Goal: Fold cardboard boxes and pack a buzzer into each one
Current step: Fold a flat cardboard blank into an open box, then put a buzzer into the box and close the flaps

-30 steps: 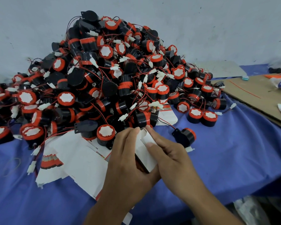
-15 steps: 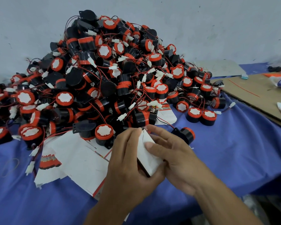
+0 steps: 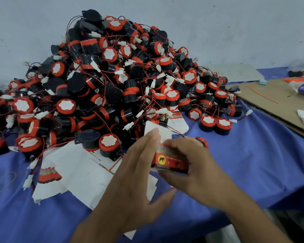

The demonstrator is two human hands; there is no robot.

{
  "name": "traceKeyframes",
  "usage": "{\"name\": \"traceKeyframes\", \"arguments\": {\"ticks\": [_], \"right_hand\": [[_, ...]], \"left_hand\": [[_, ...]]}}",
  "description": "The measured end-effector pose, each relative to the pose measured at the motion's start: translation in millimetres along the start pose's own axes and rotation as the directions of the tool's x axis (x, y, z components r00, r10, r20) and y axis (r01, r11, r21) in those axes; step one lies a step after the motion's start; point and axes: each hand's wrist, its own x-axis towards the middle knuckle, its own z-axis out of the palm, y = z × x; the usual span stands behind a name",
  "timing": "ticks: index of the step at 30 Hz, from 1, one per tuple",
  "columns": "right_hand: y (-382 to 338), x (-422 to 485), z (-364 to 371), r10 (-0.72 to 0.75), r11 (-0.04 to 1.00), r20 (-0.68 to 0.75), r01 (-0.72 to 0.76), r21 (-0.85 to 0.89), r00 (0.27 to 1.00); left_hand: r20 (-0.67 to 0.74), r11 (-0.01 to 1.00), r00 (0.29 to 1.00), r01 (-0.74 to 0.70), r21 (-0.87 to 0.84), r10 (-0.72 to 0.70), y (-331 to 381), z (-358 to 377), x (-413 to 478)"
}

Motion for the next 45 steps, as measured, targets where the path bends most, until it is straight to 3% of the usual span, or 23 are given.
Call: {"name": "traceKeyframes", "arguments": {"ticks": [4,7,11,14,19,24,30,33,35,37,40,43,45], "right_hand": [[7.6,1.1,16.5,-0.124,0.950,0.001,0.119,-0.290,0.992],[7.5,1.2,29.3,-0.126,0.901,0.060,0.139,-0.411,0.990],[3.8,2.2,36.2,0.008,0.823,-0.010,-0.013,-0.567,1.000],[-1.9,0.1,41.3,0.148,0.799,-0.086,-0.170,-0.577,0.985],[2.7,-4.8,52.7,0.452,0.744,-0.035,-0.398,-0.537,0.892],[7.3,-8.2,53.4,0.472,0.766,-0.030,-0.426,-0.482,0.881],[7.4,-12.4,32.0,0.410,0.865,0.109,-0.348,-0.362,0.906],[14.2,-15.3,16.7,0.374,0.924,0.134,-0.357,-0.135,0.918],[24.4,-13.6,8.5,0.400,0.915,0.074,-0.394,-0.086,0.913],[40.9,-6.1,2.5,0.439,0.892,-0.085,-0.445,-0.078,0.894],[71.6,7.4,-5.2,0.487,0.826,-0.357,-0.553,-0.107,0.797],[92.5,14.1,-4.0,0.665,0.651,-0.255,-0.712,-0.265,0.702],[95.8,15.4,0.9,0.724,0.613,-0.166,-0.735,-0.292,0.669]], "left_hand": [[0.163,0.956,0.986,-0.071,0.284,0.025,-21.4,-2.4,-4.8],[0.185,0.920,0.982,-0.026,0.391,-0.051,-29.9,-0.3,-9.5],[0.074,0.875,0.990,0.071,0.479,-0.121,-30.7,0.1,-11.2],[0.005,0.857,0.986,0.142,0.495,-0.167,-28.3,2.6,-11.4],[0.078,0.883,0.941,0.278,0.379,-0.330,-13.3,21.6,-14.0],[0.093,0.858,0.857,0.512,-0.045,-0.506,-12.7,21.9,-17.5],[0.123,0.737,0.759,0.650,-0.183,-0.639,-25.6,12.6,-20.6],[0.139,0.746,0.768,0.641,-0.182,-0.625,-30.7,12.4,-22.5],[0.149,0.765,0.782,0.623,-0.165,-0.605,-30.8,12.7,-23.4],[0.184,0.800,0.811,0.582,-0.145,-0.556,-29.7,12.8,-24.1],[0.231,0.869,0.865,0.480,-0.119,-0.446,-24.9,12.3,-24.0],[0.253,0.898,0.897,0.410,-0.161,-0.364,-19.8,13.7,-25.1],[0.278,0.896,0.897,0.401,-0.190,-0.342,-20.0,16.5,-27.5]]}}
